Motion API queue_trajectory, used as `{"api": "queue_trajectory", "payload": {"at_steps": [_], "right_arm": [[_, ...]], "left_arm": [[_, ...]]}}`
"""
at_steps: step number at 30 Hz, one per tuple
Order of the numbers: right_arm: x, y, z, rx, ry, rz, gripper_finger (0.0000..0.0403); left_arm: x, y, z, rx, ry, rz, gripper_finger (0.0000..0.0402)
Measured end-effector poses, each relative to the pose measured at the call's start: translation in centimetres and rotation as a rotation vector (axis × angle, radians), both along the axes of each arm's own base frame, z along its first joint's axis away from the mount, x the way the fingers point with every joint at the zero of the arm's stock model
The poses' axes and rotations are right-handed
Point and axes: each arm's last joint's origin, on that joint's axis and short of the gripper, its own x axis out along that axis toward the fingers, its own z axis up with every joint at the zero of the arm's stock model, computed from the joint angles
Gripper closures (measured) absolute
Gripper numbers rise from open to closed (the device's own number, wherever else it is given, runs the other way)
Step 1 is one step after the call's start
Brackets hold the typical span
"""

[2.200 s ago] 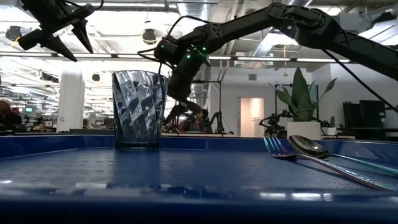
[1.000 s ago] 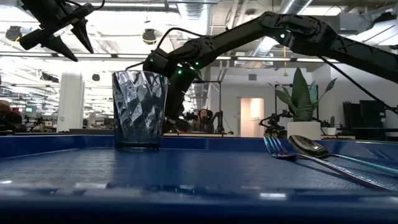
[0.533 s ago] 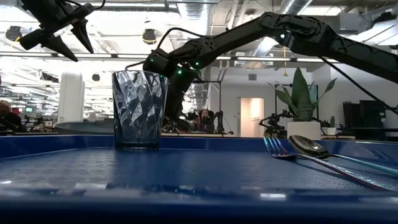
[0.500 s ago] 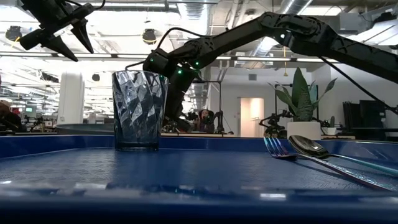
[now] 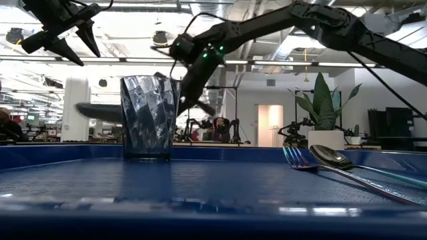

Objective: Pick and place plate/cup/fork/spoon on tray
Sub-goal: Put the blue plate on the blue tray

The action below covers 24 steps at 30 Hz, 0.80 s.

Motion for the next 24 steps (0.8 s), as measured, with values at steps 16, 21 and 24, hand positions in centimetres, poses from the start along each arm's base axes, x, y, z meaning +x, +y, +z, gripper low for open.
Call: {"api": "queue_trajectory", "payload": {"at_steps": [16, 21, 24], "right_arm": [[-13.2, -5.6, 13.4, -0.208, 0.209, 0.092, 0.0396], [-17.9, -4.6, 17.9, -0.259, 0.238, 0.130, 0.0394], [-20.5, -3.3, 20.4, -0.286, 0.243, 0.155, 0.0395]], "left_arm": [[0.0, 0.0, 0.0, -0.002, 0.006, -0.017, 0.0179], [0.0, 0.0, 0.0, 0.000, 0.008, -0.020, 0.0179], [0.0, 0.0, 0.0, -0.001, 0.009, -0.021, 0.0179]]}}
